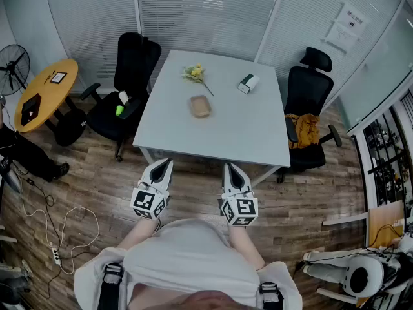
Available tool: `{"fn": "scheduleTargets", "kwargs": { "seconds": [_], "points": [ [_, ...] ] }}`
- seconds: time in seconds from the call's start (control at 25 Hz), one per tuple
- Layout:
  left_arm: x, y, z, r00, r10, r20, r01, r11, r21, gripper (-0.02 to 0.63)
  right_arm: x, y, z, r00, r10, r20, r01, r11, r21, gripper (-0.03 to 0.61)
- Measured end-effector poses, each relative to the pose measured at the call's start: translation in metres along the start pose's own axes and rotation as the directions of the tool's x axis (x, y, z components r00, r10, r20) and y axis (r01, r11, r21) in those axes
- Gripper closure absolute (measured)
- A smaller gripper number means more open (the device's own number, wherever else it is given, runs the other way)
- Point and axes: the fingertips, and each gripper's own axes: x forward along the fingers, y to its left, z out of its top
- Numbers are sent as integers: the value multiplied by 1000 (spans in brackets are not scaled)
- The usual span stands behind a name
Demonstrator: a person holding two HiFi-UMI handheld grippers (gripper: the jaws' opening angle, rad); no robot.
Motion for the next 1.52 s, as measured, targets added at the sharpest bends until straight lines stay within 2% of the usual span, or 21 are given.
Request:
{"fn": "scheduleTargets", "kwargs": {
  "seconds": [0.76,1.52],
  "points": [
    [-3,17,-5,1000,-20,-5,20,1000,-12,603,13,14,-1,1000,-24,-3,24,1000,-13,569],
    [-16,75,-23,999,-44,3,44,999,-32,604,39,56,-19,996,-84,-28,84,996,-13,569]
  ]
}}
